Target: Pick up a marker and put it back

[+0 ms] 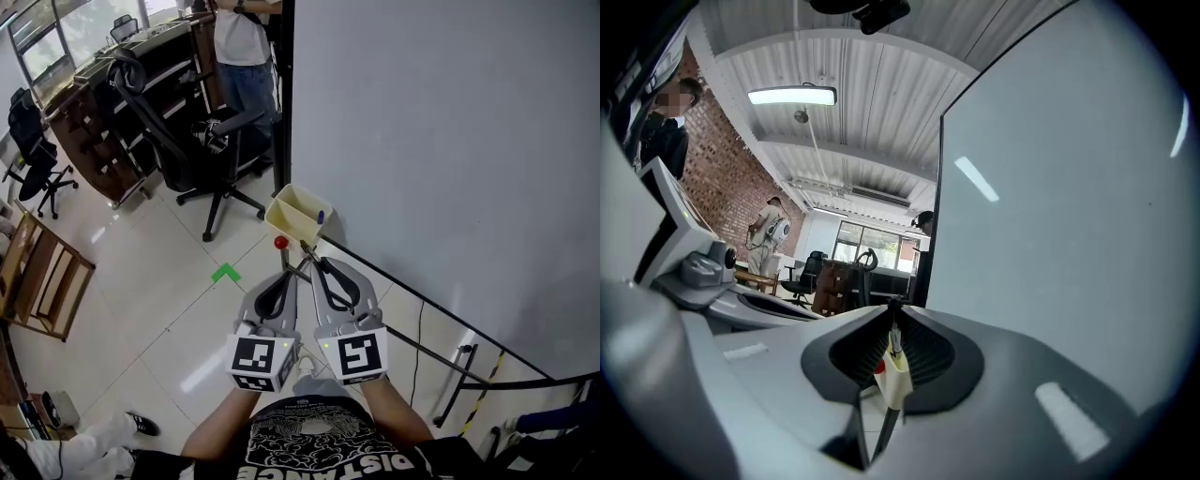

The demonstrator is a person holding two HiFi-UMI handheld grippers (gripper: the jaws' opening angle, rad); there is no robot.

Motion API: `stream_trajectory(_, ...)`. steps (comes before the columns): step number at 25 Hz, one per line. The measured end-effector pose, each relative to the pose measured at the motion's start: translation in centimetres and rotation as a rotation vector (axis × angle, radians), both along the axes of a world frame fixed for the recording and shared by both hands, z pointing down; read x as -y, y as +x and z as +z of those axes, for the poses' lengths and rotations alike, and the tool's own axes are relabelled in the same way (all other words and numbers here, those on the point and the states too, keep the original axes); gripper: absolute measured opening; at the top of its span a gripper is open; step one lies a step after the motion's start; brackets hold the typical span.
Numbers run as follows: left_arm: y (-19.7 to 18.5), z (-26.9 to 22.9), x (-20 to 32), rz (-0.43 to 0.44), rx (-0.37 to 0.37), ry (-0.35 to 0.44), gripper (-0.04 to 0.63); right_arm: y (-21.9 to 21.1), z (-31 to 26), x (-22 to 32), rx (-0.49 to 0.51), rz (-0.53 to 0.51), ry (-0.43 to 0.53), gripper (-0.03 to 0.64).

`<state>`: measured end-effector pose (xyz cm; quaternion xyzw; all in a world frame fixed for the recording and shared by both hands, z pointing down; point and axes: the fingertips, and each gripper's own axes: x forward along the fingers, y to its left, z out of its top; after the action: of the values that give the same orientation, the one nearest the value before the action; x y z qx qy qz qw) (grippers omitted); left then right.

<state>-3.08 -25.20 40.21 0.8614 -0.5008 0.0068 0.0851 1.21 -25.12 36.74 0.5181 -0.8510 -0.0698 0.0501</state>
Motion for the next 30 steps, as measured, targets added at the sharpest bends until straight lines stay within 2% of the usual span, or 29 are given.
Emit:
stream_trajectory(9,0.0,-1.5,-3.1,0.014,-0.004,0.043,0.006,0.3,-2.2,-4.4,0.017,0.010,0.049,0.035)
stream_trajectory(30,-0.2,-2.5,-10.0,0.020,0.027,0.089,0.005,-0.1,-2.3,-11.5,0.030,0.014,0.047,0.035)
